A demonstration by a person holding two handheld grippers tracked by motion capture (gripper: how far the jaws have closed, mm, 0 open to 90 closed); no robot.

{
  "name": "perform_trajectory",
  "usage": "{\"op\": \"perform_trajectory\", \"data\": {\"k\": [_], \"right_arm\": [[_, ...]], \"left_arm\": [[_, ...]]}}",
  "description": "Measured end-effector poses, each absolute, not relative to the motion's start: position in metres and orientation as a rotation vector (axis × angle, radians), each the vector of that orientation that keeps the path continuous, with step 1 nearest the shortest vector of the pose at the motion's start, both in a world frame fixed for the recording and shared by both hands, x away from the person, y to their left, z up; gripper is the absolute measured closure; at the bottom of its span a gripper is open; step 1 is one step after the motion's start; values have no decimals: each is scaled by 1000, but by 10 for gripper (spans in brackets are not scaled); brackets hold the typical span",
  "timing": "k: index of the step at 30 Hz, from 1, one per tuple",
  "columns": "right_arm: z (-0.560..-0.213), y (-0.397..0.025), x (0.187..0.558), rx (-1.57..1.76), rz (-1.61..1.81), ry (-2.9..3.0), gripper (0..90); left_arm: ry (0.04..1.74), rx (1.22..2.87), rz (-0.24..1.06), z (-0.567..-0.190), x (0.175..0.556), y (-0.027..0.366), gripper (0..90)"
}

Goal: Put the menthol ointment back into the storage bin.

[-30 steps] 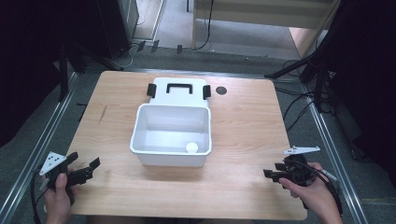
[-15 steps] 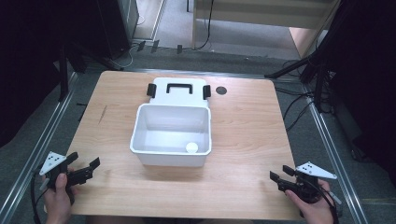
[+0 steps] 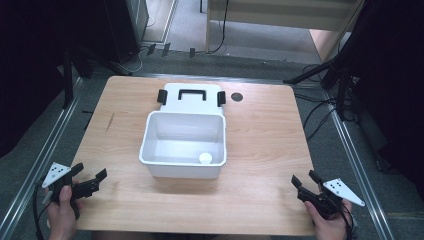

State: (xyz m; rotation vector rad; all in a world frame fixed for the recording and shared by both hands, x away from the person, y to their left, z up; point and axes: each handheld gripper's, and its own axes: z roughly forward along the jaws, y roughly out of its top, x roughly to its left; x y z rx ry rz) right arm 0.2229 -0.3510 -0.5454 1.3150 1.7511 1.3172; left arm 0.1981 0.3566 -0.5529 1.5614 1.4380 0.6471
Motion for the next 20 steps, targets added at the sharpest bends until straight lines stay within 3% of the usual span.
{"op": "perform_trajectory", "data": {"k": [5, 14, 20], "right_arm": [[-543, -355, 222, 1268, 1428, 1622, 236], [-546, -353, 217, 1408, 1300, 1649, 145], [-546, -355, 213, 1403, 1344, 1686, 12]], "left_arm": [[1437, 1556, 649, -553, 198, 357, 74], [1435, 1558, 646, -553, 198, 357, 74], [1438, 1565, 645, -553, 198, 357, 74]]}}
